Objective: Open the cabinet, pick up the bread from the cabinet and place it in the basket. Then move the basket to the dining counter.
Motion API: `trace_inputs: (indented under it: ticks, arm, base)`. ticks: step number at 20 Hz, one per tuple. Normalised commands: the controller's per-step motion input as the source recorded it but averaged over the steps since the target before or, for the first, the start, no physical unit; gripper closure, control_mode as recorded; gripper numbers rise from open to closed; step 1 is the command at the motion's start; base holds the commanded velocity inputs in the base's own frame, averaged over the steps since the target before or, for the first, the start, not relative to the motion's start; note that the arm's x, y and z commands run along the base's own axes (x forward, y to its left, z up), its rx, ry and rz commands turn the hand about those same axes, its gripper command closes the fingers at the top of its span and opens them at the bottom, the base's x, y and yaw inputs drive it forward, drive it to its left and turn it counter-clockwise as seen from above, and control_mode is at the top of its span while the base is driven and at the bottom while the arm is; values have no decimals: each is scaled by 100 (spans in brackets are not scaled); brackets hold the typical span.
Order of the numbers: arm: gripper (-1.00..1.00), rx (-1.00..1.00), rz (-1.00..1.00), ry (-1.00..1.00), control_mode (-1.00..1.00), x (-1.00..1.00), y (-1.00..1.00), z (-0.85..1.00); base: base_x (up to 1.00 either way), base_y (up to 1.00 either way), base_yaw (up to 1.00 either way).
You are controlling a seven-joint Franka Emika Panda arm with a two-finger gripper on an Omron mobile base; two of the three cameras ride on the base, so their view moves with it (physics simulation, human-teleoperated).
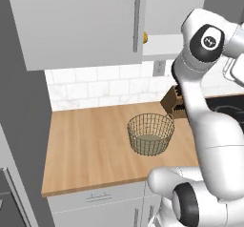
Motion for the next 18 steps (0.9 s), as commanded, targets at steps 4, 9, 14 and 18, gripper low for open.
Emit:
trace_inputs:
  ticks: [4, 9, 14, 18]
  arm:
    - [-100, 14, -4, 8, -100, -10, -99, 0]
    - [-100, 3, 0, 0, -100, 4, -45, 0]
    - [-100, 2, 0, 4, -100, -3, 17, -7]
    - [-100, 3, 0, 0, -100, -13, 100, -31]
  base:
    - [0, 0, 0]
    - [0, 0, 0]
    - [0, 0, 0]
    - [0, 0, 0]
